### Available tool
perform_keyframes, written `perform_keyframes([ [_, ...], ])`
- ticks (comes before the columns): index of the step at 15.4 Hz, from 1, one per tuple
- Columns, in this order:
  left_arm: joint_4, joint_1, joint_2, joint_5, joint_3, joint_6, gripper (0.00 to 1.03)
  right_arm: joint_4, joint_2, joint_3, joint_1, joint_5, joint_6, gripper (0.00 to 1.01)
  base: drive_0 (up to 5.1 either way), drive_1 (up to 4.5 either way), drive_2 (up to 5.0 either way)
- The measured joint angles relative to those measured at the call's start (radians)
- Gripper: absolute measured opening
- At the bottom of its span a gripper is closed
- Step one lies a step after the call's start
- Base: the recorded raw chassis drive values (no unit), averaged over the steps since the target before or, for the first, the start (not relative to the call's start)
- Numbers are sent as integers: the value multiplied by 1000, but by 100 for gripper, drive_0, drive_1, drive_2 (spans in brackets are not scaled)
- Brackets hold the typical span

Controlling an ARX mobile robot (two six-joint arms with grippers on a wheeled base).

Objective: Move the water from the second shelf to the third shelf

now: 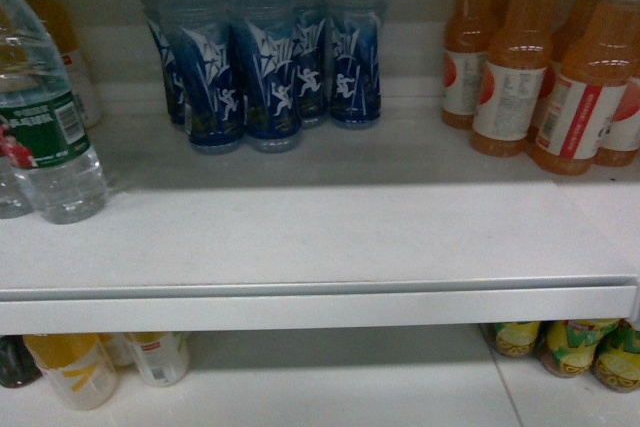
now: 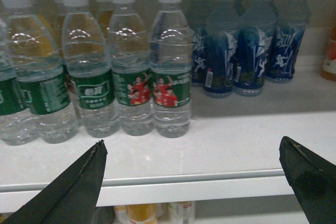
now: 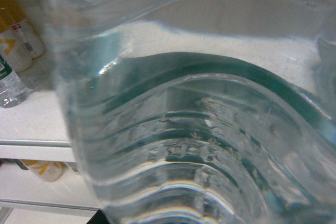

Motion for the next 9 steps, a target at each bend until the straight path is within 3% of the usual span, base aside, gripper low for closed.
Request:
perform_keyframes([
  [9,-2,0,0,0,0,0,98,-2,0,0,0,0,0,39,-512,233,233],
])
